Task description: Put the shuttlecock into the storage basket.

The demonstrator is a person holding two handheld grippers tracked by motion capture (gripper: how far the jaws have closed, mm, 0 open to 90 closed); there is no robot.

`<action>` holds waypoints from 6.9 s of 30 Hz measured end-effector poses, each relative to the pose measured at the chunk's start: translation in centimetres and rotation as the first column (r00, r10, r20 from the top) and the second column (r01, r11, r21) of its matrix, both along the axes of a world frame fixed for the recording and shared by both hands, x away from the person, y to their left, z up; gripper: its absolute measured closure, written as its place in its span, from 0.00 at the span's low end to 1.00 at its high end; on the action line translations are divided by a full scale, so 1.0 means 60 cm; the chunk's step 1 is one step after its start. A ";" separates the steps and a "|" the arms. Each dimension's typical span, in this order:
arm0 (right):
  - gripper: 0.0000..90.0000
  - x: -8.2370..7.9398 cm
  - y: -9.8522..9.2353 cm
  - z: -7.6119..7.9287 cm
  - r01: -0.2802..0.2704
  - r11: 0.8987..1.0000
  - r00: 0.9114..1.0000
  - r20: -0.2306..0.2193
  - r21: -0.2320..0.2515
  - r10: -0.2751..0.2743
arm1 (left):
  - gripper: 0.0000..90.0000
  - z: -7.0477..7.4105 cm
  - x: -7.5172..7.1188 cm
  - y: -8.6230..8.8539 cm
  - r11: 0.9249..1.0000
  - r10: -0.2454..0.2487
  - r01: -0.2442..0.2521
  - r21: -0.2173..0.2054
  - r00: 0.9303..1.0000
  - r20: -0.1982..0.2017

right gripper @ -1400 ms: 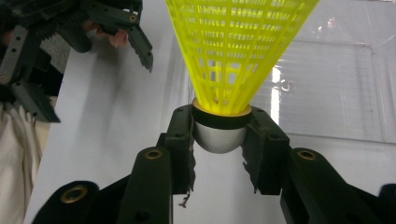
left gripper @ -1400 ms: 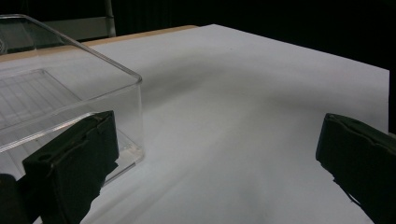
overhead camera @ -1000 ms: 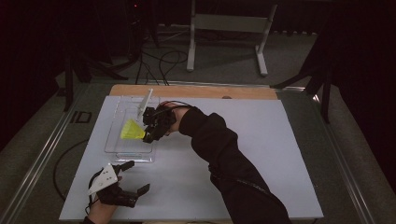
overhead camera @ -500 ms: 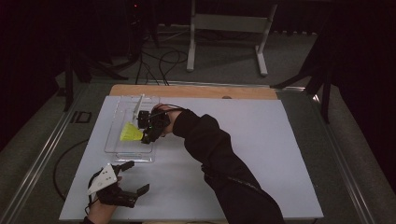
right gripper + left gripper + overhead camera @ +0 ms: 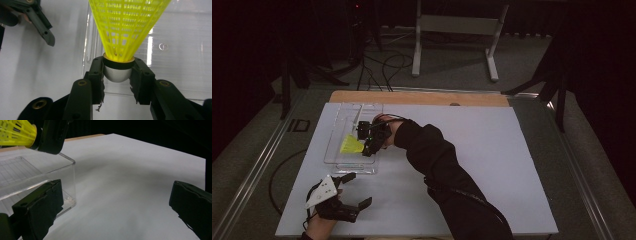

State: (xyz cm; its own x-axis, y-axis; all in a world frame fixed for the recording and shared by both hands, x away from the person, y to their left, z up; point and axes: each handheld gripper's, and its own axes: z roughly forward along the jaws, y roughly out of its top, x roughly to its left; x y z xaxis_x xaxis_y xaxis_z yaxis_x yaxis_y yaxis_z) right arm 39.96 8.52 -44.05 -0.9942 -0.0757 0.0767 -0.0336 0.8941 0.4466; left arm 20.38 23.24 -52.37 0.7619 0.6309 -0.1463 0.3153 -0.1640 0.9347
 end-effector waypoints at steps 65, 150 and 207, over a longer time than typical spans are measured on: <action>0.10 0.000 -0.056 0.023 0.171 0.985 0.985 -0.012 -0.037 -0.172 | 0.00 -0.002 0.005 -0.008 1.000 -0.015 0.015 0.023 1.000 -0.004; 0.10 -0.041 -0.345 -0.055 0.371 0.928 0.929 -0.014 0.044 -0.370 | 0.00 -0.003 0.005 -0.011 0.999 -0.005 0.005 0.034 1.000 -0.004; 0.10 -0.180 -0.622 -0.130 0.616 0.751 0.785 -0.099 0.238 -0.612 | 0.00 -0.004 0.007 -0.013 0.999 -0.007 0.008 0.048 1.000 -0.007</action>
